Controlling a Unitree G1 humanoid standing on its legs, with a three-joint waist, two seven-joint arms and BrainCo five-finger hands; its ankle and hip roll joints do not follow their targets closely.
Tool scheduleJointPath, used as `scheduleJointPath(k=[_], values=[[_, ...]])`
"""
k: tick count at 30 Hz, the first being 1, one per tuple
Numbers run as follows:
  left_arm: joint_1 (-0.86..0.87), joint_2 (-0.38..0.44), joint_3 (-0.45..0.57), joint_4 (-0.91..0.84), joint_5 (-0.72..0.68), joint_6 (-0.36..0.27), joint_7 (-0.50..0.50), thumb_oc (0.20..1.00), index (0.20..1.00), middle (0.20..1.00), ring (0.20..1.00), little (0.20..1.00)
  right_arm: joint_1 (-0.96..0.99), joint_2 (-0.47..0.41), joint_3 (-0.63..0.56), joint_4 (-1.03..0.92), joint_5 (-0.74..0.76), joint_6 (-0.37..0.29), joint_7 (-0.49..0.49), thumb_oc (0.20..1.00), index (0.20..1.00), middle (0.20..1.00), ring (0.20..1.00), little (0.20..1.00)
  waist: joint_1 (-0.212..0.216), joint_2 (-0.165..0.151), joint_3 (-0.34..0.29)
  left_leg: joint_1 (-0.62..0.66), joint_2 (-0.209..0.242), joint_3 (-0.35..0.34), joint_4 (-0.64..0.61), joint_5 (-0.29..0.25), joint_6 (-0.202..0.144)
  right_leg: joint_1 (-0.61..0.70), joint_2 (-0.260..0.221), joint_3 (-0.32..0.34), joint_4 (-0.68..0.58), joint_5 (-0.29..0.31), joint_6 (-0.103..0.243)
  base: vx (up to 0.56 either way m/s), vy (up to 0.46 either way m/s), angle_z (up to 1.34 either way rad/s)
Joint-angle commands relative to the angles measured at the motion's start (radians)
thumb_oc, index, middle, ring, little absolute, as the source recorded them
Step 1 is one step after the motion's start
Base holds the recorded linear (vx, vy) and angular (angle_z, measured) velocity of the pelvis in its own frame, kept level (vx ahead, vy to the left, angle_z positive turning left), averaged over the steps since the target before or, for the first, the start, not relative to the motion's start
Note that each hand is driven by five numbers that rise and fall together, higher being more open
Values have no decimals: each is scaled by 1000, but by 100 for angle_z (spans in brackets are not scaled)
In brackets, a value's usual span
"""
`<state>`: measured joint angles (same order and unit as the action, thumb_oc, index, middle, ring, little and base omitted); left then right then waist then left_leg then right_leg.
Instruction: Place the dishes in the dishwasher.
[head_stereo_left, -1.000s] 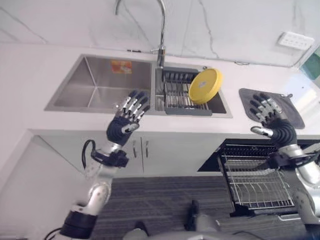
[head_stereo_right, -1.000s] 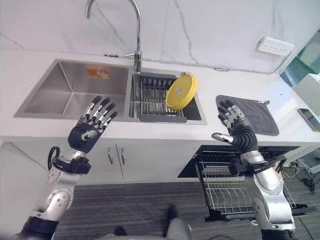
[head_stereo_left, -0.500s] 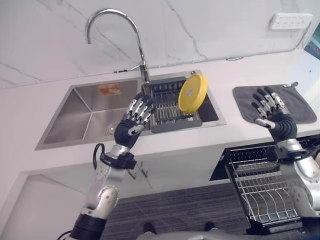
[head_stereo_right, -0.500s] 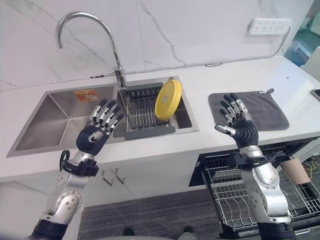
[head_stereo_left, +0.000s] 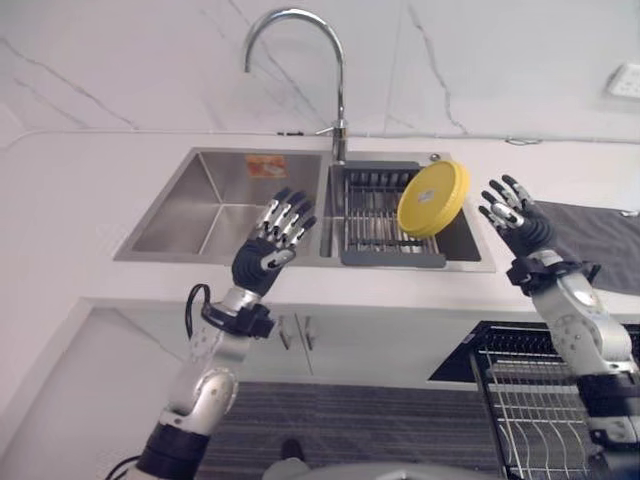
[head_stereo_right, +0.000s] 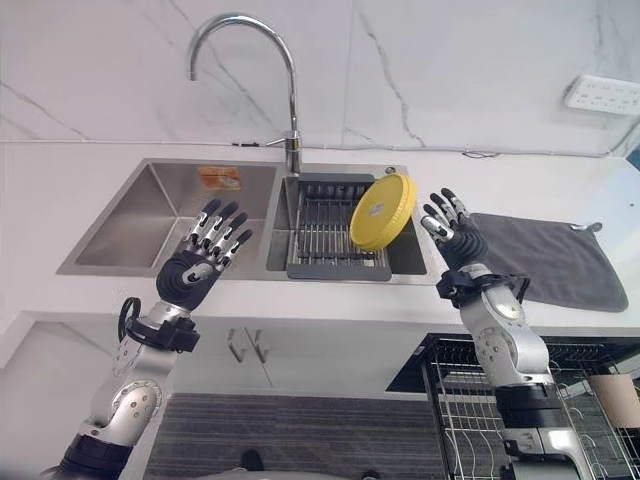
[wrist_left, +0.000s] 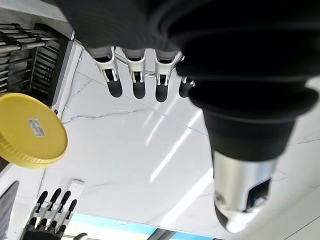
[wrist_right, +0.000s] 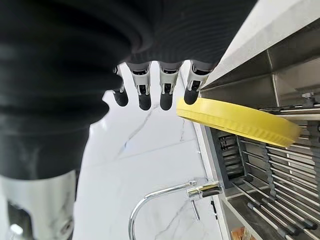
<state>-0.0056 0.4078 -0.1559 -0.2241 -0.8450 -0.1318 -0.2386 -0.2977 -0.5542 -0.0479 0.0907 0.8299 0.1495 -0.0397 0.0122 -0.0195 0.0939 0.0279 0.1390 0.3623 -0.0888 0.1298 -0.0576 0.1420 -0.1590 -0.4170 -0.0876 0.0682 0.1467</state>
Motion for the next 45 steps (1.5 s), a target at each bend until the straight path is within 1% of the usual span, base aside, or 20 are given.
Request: scheduleJointPath(k=[1,3,6,10,15,18,20,23,32,36,38,45], values=[[-68,20,-4,-8,-1,-25,-4,1000,1000,1000,1000,1000,-96,-44,-39,16,39,-29,-50,1000,1000,1000,1000,1000,23,7,-25,70,11,17,7,-135,-25,-3,0,-44,26,-100,-42,-15,7,19],[-75,24,-8,0,-8,-22,-3,1000,1000,1000,1000,1000,-148,-74,-30,86,45,-19,-74,1000,1000,1000,1000,1000,34,7,-30,68,11,11,8,-135,-27,-1,-1,-50,28,-103,-44,-4,6,9],[-82,32,-10,13,-21,-18,-16,1000,1000,1000,1000,1000,-192,-103,-32,186,73,-13,-79,1000,1000,1000,1000,1000,49,7,-33,66,11,3,8,-135,-29,2,-2,-60,30,-104,-45,0,-2,8],[-88,39,-20,14,-27,-16,-11,1000,1000,1000,1000,1000,-239,-128,-17,257,80,6,-97,1000,1000,1000,1000,1000,60,9,-35,65,11,-2,9,-132,-31,5,-2,-66,30,-104,-47,5,0,7],[-93,43,-27,18,-33,-18,-4,1000,1000,1000,1000,1000,-278,-156,-9,313,74,2,-102,1000,1000,1000,1000,1000,65,11,-34,66,12,-4,9,-130,-33,7,0,-69,32,-106,-50,0,0,0],[-96,50,-27,25,-42,-18,-5,1000,1000,1000,1000,1000,-293,-180,-16,347,79,15,-92,1000,1000,1000,1000,1000,67,13,-33,65,12,-4,10,-129,-34,7,-1,-71,35,-109,-51,0,0,0],[-99,54,-29,28,-44,-16,-7,1000,1000,1000,1000,1000,-302,-189,-12,380,100,33,-79,1000,1000,1000,1000,1000,70,13,-32,64,11,-5,11,-128,-34,8,-1,-73,37,-110,-51,0,0,0],[-99,58,-29,33,-47,-15,-15,1000,1000,1000,1000,1000,-315,-192,-8,423,149,43,-57,1000,1000,1000,1000,1000,75,14,-33,65,12,-5,11,-127,-36,10,-1,-77,36,-110,-52,0,0,0],[-111,67,-38,34,-48,1,-4,1000,1000,1000,1000,1000,-364,-211,25,516,146,84,-18,1000,1000,1000,1000,1000,85,15,-34,66,11,-6,10,-125,-37,14,-1,-86,37,-111,-54,3,-1,1],[-118,70,-43,41,-50,5,-5,1000,1000,1000,1000,1000,-401,-225,55,569,127,123,5,1000,1000,1000,1000,1000,92,15,-34,64,10,-9,11,-123,-39,14,1,-90,39,-114,-57,19,-6,7],[-119,73,-48,43,-53,3,-5,1000,1000,1000,1000,1000,-418,-232,71,599,122,122,17,1000,1000,1000,1000,1000,95,16,-33,64,10,-10,11,-122,-40,15,1,-91,42,-115,-57,22,-4,7],[-125,79,-47,49,-59,10,-10,1000,1000,1000,1000,1000,-464,-242,98,652,129,148,34,1000,1000,1000,1000,1000,104,16,-31,63,10,-11,13,-120,-42,17,2,-98,45,-118,-59,4,-1,2]])
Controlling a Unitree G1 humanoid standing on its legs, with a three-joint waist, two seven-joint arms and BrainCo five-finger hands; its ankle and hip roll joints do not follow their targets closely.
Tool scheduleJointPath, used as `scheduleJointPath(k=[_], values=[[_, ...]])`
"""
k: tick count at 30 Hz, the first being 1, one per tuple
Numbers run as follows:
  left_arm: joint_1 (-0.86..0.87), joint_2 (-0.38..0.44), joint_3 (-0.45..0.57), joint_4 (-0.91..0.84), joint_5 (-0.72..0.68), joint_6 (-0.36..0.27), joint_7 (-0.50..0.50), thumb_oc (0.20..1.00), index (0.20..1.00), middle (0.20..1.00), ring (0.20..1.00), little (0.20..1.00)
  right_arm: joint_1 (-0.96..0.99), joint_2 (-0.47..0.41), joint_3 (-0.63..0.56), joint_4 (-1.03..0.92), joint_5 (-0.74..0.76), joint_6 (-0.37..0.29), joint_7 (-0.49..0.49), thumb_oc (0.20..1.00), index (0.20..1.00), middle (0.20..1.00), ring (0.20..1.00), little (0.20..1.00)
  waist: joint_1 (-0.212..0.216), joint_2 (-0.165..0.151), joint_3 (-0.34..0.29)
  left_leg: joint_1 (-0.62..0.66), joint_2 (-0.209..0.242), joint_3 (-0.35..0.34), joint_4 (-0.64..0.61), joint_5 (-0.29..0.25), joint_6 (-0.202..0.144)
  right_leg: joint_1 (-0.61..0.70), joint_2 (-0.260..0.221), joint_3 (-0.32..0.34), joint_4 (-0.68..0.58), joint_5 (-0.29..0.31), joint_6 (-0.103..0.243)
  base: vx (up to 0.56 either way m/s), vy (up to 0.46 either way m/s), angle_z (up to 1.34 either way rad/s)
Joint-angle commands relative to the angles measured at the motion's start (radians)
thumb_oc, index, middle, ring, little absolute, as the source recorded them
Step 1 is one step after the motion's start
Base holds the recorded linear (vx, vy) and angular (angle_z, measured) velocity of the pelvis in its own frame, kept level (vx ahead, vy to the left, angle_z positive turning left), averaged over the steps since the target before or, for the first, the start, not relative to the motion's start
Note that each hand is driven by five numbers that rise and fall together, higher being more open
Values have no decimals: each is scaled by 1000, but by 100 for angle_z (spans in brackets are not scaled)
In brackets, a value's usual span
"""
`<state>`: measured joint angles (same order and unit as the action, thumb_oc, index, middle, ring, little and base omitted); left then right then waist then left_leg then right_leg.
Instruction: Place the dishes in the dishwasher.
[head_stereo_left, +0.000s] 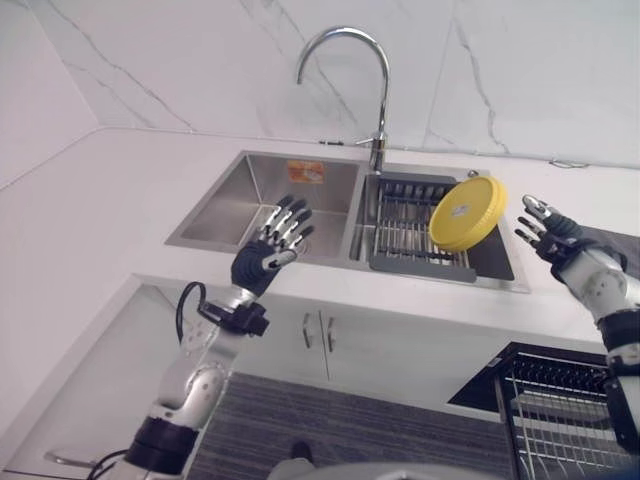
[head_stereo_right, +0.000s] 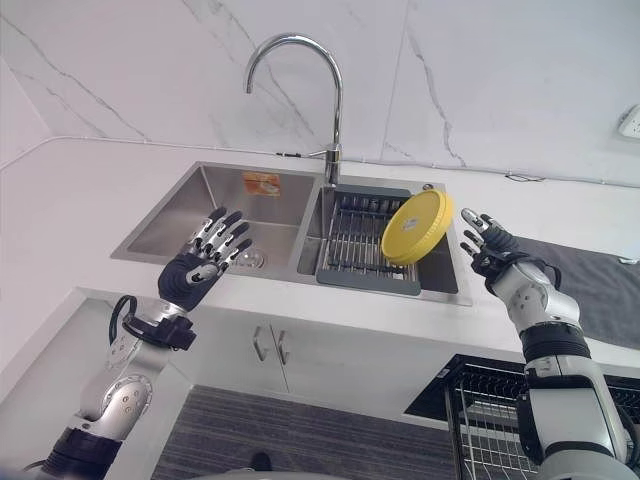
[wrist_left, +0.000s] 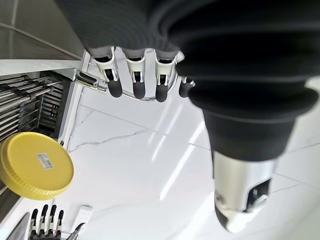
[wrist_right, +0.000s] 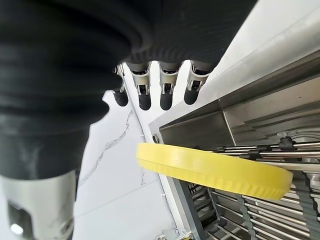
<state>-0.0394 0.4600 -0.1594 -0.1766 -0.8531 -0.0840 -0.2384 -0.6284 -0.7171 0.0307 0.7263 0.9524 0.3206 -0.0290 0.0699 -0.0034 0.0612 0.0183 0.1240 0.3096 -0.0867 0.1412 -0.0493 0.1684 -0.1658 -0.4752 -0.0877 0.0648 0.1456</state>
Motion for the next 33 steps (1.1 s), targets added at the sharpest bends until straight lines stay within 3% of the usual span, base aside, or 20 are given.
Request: scheduleJointPath(k=[1,19,33], values=[[-89,28,-42,1,-51,-37,-12,1000,1000,1000,1000,1000,-137,-82,21,22,6,-18,25,1000,1000,1000,1000,1000,48,0,2,73,25,41,10,-132,-51,-9,9,-40,45,-115,-58,0,0,0],[-97,43,-48,10,-57,-27,-9,1000,1000,1000,1000,1000,-204,-116,57,144,-13,36,66,1000,1000,1000,1000,1000,66,6,8,67,23,38,14,-126,-54,-5,10,-54,54,-123,-63,0,0,0],[-91,51,-42,3,-48,-12,-8,1000,1000,1000,1000,1000,-211,-96,67,138,-10,5,85,1000,1000,1000,1000,1000,78,14,20,58,23,40,22,-122,-55,-5,7,-65,62,-129,-66,8,-4,0]])
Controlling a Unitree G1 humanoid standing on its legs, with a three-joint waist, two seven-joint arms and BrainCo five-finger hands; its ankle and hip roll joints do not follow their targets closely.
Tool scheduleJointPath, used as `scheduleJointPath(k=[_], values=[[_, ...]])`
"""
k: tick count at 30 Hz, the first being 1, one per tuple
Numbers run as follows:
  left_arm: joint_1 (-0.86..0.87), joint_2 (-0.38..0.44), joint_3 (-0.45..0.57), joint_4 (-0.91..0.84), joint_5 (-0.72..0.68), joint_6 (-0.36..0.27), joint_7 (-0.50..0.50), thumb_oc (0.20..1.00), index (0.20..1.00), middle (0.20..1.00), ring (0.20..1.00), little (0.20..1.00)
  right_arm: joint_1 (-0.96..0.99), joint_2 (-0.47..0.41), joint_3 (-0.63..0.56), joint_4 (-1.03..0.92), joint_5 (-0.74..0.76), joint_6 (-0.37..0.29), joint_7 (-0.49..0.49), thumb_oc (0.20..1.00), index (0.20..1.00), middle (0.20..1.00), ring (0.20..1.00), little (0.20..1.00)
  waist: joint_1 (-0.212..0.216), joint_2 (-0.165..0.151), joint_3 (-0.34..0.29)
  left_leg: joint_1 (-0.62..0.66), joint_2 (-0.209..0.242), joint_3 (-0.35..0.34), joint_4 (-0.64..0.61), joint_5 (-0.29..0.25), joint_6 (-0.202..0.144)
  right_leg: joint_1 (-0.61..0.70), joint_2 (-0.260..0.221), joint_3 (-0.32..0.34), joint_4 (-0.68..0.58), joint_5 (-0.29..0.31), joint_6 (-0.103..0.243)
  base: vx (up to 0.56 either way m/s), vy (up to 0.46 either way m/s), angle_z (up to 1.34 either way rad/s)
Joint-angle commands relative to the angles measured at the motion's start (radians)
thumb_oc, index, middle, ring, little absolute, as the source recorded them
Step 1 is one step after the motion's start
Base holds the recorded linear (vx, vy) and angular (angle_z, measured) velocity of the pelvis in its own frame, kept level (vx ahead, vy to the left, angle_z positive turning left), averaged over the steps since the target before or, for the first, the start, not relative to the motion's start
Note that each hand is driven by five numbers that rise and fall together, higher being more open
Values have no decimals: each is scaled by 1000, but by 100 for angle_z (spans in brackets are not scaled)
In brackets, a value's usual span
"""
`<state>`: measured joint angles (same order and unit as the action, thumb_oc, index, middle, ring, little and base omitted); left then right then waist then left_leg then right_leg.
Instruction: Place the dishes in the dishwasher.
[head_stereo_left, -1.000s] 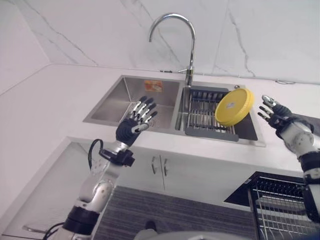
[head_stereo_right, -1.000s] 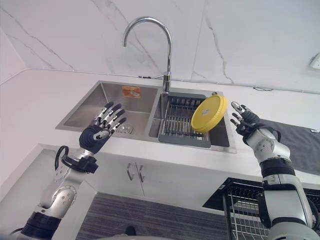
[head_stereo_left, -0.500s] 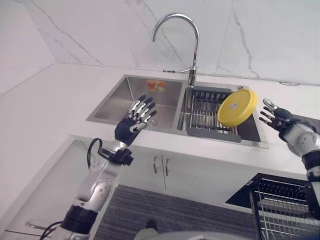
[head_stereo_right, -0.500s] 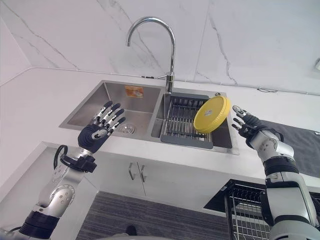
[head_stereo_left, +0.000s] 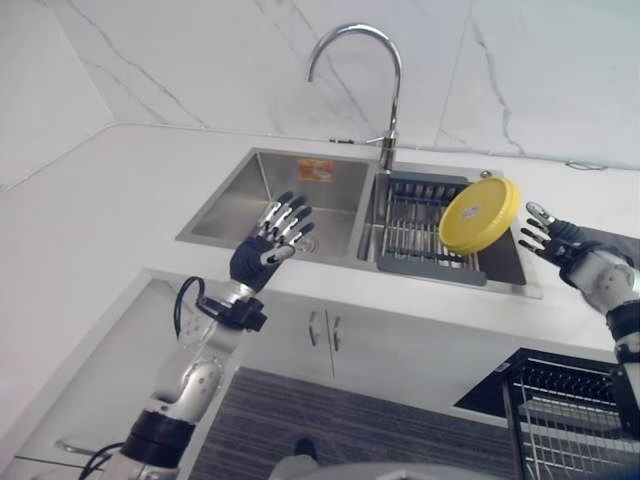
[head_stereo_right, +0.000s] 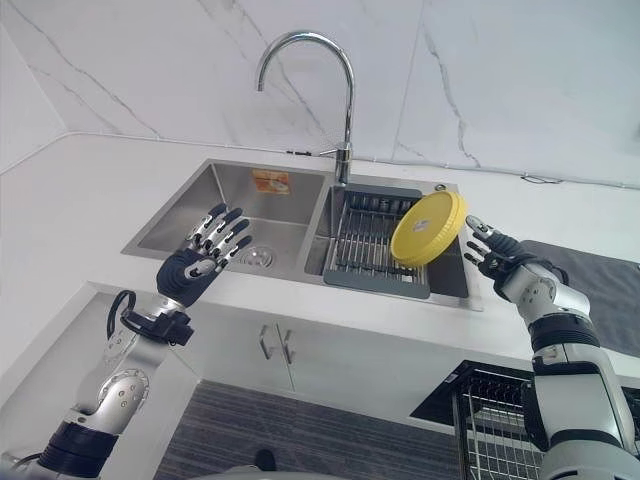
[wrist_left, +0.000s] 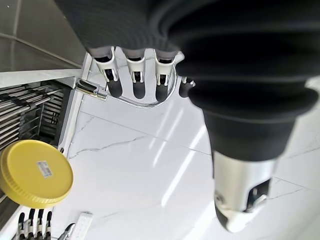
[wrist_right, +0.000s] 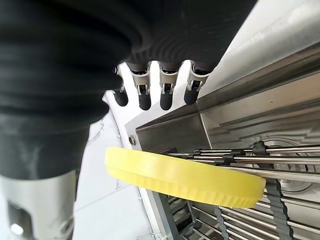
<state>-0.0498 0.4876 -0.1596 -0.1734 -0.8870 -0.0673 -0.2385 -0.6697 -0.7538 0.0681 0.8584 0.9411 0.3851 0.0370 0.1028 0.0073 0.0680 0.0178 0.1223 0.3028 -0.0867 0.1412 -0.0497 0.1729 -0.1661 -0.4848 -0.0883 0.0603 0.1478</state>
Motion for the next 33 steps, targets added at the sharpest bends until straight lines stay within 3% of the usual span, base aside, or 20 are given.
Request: scheduleJointPath(k=[1,33], values=[[-80,26,-40,0,-13,-23,-8,1000,1000,1000,1000,1000,-172,-59,32,7,-1,-58,21,1000,1000,1000,1000,1000,46,3,13,59,25,48,24,-122,-56,-9,7,-57,63,-125,-69,38,-20,2],[-54,66,-35,-10,4,24,-7,1000,1000,1000,1000,1000,-231,-91,56,155,-67,-33,41,1000,1000,1000,1000,1000,88,16,31,45,18,13,42,-139,-64,-1,7,-63,81,-154,-70,17,-9,4]])
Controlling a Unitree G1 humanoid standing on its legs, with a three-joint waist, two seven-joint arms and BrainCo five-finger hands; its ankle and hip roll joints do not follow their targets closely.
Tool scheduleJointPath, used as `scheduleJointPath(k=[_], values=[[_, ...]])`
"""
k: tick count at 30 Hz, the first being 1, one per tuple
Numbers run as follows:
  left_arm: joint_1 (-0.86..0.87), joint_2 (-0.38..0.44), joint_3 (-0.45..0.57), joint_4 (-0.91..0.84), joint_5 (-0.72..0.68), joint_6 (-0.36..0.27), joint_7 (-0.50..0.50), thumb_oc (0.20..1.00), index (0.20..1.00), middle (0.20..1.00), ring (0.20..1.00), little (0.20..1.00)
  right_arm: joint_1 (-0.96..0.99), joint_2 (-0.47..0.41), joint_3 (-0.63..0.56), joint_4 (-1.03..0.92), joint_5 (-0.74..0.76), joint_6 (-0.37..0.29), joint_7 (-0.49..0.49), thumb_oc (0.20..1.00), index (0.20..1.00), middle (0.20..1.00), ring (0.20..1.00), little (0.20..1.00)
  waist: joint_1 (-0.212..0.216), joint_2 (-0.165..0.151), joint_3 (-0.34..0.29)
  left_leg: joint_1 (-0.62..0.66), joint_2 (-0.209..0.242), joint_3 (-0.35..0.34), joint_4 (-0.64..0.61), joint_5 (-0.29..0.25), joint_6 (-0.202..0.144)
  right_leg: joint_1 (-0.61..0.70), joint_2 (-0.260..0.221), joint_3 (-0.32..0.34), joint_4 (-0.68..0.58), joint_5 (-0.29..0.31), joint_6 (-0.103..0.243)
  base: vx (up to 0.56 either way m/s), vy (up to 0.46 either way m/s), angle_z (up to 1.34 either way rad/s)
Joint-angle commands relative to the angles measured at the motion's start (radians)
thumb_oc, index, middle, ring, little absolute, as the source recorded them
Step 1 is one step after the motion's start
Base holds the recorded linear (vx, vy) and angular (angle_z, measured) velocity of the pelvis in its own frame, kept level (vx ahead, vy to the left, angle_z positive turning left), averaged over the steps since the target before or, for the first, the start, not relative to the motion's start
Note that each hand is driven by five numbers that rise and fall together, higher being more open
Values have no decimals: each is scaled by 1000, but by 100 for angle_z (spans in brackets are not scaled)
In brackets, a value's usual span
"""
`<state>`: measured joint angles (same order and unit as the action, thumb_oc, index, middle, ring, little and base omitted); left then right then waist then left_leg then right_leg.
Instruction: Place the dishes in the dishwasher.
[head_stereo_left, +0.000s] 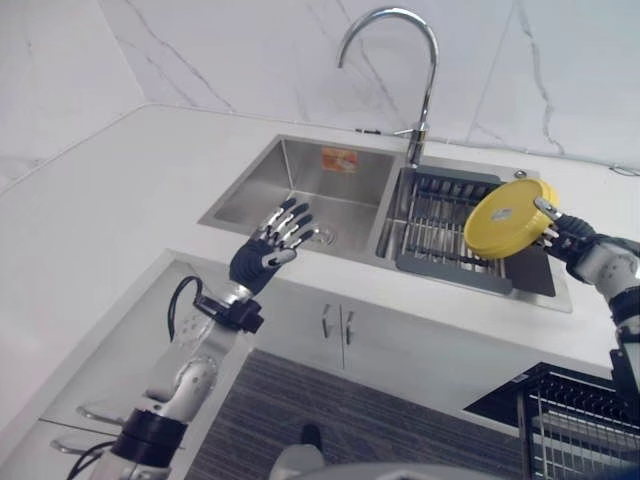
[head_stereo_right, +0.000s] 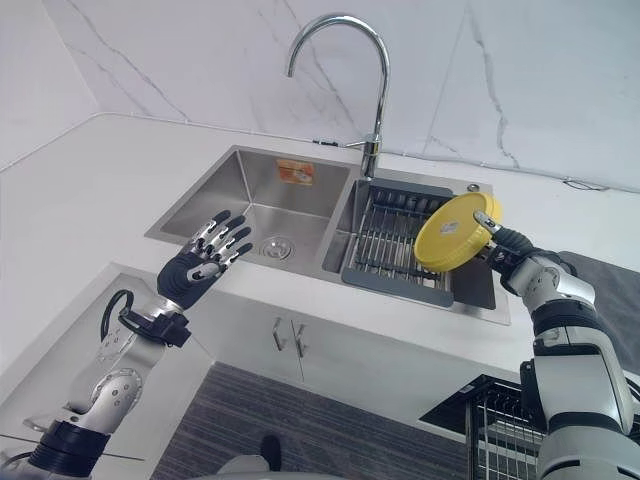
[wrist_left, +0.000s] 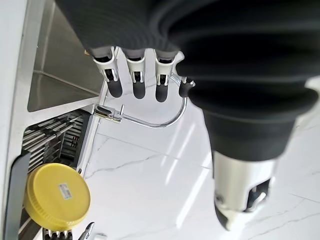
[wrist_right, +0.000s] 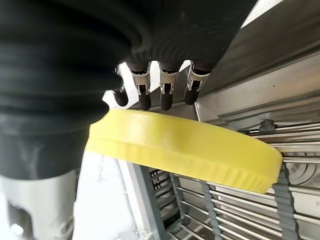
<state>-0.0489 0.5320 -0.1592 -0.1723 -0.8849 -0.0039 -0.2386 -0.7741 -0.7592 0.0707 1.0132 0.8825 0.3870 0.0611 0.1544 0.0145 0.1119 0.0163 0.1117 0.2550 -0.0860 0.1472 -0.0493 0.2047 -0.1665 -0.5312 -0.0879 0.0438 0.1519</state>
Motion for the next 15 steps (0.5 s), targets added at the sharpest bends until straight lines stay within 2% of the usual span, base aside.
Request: scheduleJointPath(k=[1,9,15], values=[[-52,24,-34,-10,1,-41,-9,1000,1000,1000,1000,1000,-130,-89,54,4,1,-29,13,1000,1000,1000,1000,1000,37,10,-10,45,29,61,43,-145,-64,-34,7,-17,82,-137,-74,0,0,0],[-47,30,-34,-14,1,-35,2,1000,1000,1000,1000,1000,-154,-107,50,32,6,-27,-5,1000,1000,1000,1000,1000,44,14,-3,34,26,57,55,-150,-62,-42,2,-20,93,-141,-74,0,0,0],[-39,38,-33,-14,0,-31,11,1000,1000,1000,1000,1000,-163,-121,63,49,-81,-49,-31,1000,1000,1000,1000,1000,48,14,-1,30,24,56,58,-152,-59,-46,1,-19,97,-141,-73,0,0,0]])
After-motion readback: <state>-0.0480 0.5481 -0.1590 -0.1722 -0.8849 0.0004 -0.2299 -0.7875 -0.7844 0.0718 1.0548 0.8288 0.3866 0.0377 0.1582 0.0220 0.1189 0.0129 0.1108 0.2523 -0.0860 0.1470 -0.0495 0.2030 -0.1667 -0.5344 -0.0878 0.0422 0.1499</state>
